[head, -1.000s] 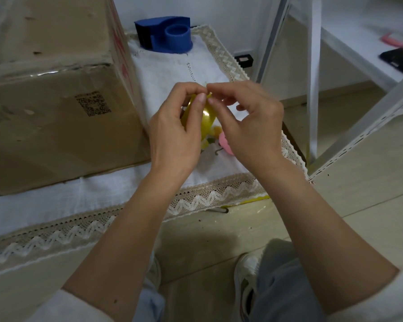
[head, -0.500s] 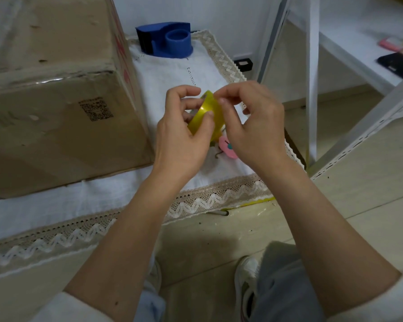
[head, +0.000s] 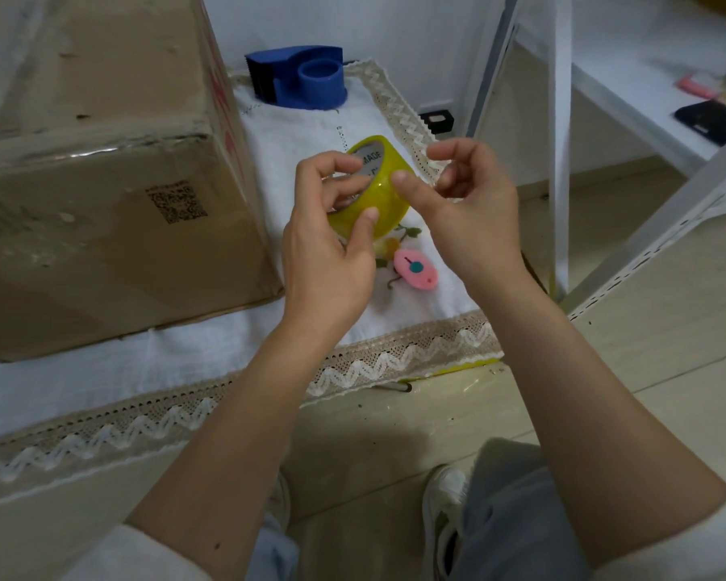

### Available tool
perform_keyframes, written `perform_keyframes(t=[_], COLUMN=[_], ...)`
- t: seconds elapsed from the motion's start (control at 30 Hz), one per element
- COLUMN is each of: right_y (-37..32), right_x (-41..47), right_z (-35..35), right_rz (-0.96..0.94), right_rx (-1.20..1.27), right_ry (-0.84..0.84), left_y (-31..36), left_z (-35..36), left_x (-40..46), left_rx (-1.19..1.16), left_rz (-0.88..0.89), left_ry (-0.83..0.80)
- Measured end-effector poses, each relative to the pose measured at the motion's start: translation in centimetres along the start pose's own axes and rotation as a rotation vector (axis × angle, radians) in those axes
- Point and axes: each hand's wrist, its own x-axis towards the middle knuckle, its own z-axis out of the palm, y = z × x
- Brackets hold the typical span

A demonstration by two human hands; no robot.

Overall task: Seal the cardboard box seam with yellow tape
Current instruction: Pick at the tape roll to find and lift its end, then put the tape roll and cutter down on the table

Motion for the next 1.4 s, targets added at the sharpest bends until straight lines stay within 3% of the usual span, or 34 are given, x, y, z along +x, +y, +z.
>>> perform_keyframes(t=[0.2,0.5,0.63,0.77,1.1,1.4], right_y=[-0.4,-0.6,-1.7,-1.8,-1.0,0.8], right_x=[-0.1,-0.6,0.0,3.1,10.3,11.7], right_z=[0.2,0.5,0.4,1.5,8.7,12.1], right_rz=[0.432,0.335,0.170,0.000,-0.228,-0.350], right_rx=[0.111,0.287,0.160,-0.170,-0.865,-0.978], right_ry=[-0.201,-0.267,-0.269,-0.316,-0.536,-0.547], left_y=[0.1,-0.3,-0.5,-0.8,-1.1,-1.9], left_z=[0.0,0.3,0.3,-0.1,-1.1,-1.0], left_x=[0.2,0.1,0.2,0.3,0.2,0.1], left_rx=[-0.066,-0.111,-0.032,0.161,0.501,0.521], left_rz=[-0.043,-0.096,-0.251,-0.384,-0.296,-0.261], left_ry=[0.036,0.015,-0.042,-0.215,-0.500,-0.505])
